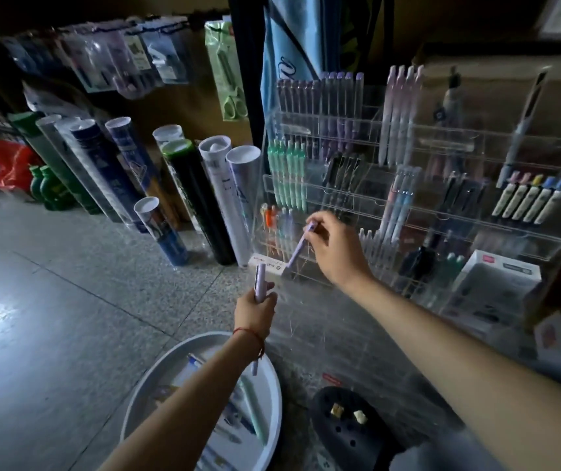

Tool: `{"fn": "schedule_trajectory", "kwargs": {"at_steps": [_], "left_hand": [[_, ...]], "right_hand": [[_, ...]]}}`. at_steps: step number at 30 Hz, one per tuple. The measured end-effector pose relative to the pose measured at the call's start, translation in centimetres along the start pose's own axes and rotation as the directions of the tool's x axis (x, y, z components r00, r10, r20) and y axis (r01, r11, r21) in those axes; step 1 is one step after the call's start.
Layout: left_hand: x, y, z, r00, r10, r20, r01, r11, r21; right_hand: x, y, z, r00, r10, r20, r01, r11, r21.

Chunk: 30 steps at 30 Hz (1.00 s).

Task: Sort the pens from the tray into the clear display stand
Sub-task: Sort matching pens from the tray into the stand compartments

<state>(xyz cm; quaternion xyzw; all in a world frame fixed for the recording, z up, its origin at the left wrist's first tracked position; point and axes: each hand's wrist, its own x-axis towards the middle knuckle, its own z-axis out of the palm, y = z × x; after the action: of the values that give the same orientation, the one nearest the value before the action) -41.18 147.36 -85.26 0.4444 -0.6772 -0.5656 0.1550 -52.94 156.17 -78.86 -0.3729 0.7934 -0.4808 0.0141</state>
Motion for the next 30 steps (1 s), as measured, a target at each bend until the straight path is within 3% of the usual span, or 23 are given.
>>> {"fn": "schedule_trajectory", "kwargs": {"at_steps": [4, 12, 16, 20, 25, 30], "left_hand": [[0.8, -1.0, 1.5, 0.997, 0.077, 0.015, -0.077, 0.997, -0.024], [3.0, -1.3, 1.6, 0.993, 0.055, 0.108, -0.054, 0.998, -0.019], [3.3, -1.8, 1.6, 0.989, 0.057, 0.136, -0.047, 0.996, -0.073], [3.5, -1.8, 1.1, 0.993, 0.014, 0.121, 0.006, 0.987, -0.164], [3.6, -1.6, 0.1, 0.992, -0.029, 0.119, 0.062, 0.956, -0.285], [3.2, -1.2, -0.3, 0.982, 0.002, 0.189, 0.047, 0.966, -0.253]], "right_hand": [[-0.4, 1.3, 1.5, 0.984, 0.044, 0.174, -0.017, 0.988, -0.153], [-1.0, 3.5, 4.8, 0.942, 0.189, 0.278, -0.150, 0.977, -0.153], [-1.2, 4.8, 5.8, 0.908, 0.261, 0.328, -0.161, 0.940, -0.302], [-1.4, 6.0, 6.2, 0.902, 0.297, 0.313, -0.199, 0.930, -0.308], [-1.1, 5.6, 6.0, 0.934, 0.270, 0.233, -0.227, 0.954, -0.194], [0.0, 3.3, 5.3, 0.947, 0.189, 0.261, -0.145, 0.973, -0.181]]}}
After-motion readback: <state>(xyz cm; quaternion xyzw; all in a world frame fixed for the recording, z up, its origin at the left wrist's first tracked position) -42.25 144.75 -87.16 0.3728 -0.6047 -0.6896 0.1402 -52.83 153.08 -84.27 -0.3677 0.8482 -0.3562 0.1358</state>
